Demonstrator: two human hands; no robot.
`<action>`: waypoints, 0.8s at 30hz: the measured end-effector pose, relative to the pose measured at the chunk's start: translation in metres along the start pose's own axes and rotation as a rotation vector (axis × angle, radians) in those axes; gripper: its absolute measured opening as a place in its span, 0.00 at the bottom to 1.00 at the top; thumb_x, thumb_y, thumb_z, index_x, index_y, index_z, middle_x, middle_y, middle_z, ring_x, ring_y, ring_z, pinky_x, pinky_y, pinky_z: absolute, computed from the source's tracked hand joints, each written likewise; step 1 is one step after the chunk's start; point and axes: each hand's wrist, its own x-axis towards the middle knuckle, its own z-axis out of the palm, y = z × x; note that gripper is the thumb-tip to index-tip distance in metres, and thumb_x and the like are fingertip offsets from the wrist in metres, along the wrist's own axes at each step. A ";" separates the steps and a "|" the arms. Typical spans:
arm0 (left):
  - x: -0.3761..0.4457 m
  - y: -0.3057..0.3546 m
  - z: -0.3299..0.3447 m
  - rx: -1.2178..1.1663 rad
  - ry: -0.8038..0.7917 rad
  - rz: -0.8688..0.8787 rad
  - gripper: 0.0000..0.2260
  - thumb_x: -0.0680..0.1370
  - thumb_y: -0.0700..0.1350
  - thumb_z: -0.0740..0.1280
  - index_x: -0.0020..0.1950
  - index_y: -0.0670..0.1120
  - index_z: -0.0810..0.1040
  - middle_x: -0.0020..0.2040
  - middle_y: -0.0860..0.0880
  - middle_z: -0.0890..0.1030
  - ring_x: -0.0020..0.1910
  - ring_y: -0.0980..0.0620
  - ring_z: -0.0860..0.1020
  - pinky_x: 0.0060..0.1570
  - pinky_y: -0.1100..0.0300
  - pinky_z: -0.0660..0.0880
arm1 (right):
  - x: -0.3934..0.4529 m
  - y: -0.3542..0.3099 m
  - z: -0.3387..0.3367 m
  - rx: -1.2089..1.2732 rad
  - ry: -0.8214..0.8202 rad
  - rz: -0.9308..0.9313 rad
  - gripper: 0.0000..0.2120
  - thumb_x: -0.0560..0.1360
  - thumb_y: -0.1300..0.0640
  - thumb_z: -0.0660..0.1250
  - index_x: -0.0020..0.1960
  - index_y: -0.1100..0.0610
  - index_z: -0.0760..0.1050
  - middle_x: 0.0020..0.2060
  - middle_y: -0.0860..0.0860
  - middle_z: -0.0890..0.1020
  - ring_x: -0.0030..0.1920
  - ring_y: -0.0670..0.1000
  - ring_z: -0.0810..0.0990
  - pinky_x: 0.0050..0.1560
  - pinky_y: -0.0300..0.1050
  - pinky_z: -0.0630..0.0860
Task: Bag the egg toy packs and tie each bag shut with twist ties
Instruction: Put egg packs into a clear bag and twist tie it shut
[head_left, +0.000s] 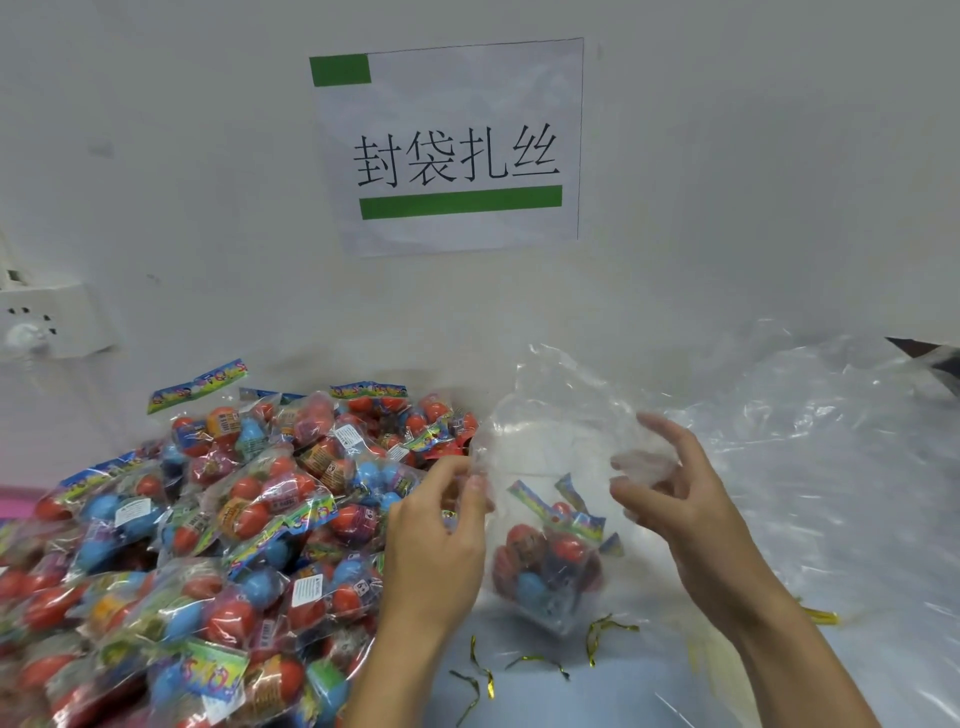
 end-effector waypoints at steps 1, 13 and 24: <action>0.000 -0.001 0.000 -0.013 -0.018 -0.009 0.09 0.82 0.43 0.65 0.46 0.57 0.78 0.38 0.58 0.83 0.38 0.58 0.82 0.39 0.58 0.79 | 0.000 -0.001 -0.002 0.021 -0.004 -0.001 0.29 0.63 0.49 0.72 0.62 0.33 0.73 0.55 0.50 0.82 0.55 0.52 0.81 0.60 0.52 0.76; -0.005 0.005 -0.001 -0.143 -0.210 -0.045 0.06 0.71 0.36 0.62 0.42 0.45 0.77 0.39 0.48 0.82 0.43 0.47 0.81 0.49 0.45 0.79 | -0.005 -0.029 -0.007 -0.023 0.249 -0.299 0.17 0.68 0.54 0.62 0.55 0.47 0.80 0.56 0.45 0.82 0.58 0.47 0.79 0.53 0.40 0.74; -0.005 0.010 0.001 -0.104 -0.245 0.055 0.10 0.68 0.37 0.59 0.37 0.44 0.81 0.37 0.52 0.84 0.40 0.53 0.81 0.46 0.55 0.78 | -0.020 -0.076 0.005 -0.609 -0.098 -0.215 0.19 0.72 0.68 0.59 0.35 0.51 0.84 0.32 0.47 0.85 0.28 0.44 0.82 0.28 0.33 0.74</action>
